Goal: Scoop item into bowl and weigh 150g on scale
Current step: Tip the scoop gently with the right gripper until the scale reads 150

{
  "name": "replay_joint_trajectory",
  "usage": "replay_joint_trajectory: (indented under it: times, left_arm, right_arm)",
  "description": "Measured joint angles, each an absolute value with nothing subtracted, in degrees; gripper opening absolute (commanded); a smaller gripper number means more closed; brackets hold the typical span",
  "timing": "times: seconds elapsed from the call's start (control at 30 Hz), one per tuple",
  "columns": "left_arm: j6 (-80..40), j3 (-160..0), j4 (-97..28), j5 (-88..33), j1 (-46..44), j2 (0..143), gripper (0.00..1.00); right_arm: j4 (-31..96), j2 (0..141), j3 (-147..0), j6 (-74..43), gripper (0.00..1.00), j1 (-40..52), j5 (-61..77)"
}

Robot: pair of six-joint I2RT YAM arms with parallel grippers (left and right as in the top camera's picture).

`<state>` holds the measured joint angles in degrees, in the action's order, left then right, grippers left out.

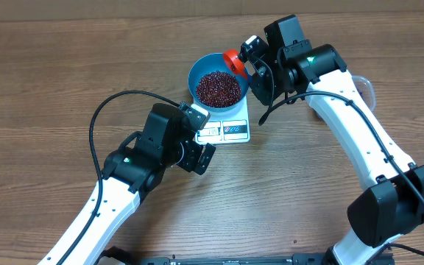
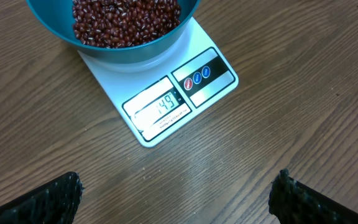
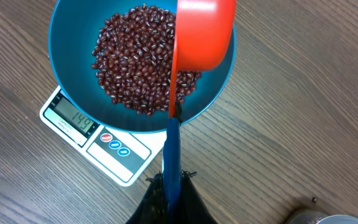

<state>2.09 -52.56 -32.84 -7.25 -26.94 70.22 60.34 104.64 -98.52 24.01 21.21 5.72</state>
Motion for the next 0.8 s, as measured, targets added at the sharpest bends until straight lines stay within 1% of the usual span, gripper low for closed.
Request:
replay_joint_trajectory:
  times: [0.8]
  left_arm:
    - [2.09, -52.56, -32.84, -7.25, -26.94, 70.22, 1.0]
  right_arm:
    - [60.95, 104.64, -98.52, 24.01, 0.04, 21.19, 4.43]
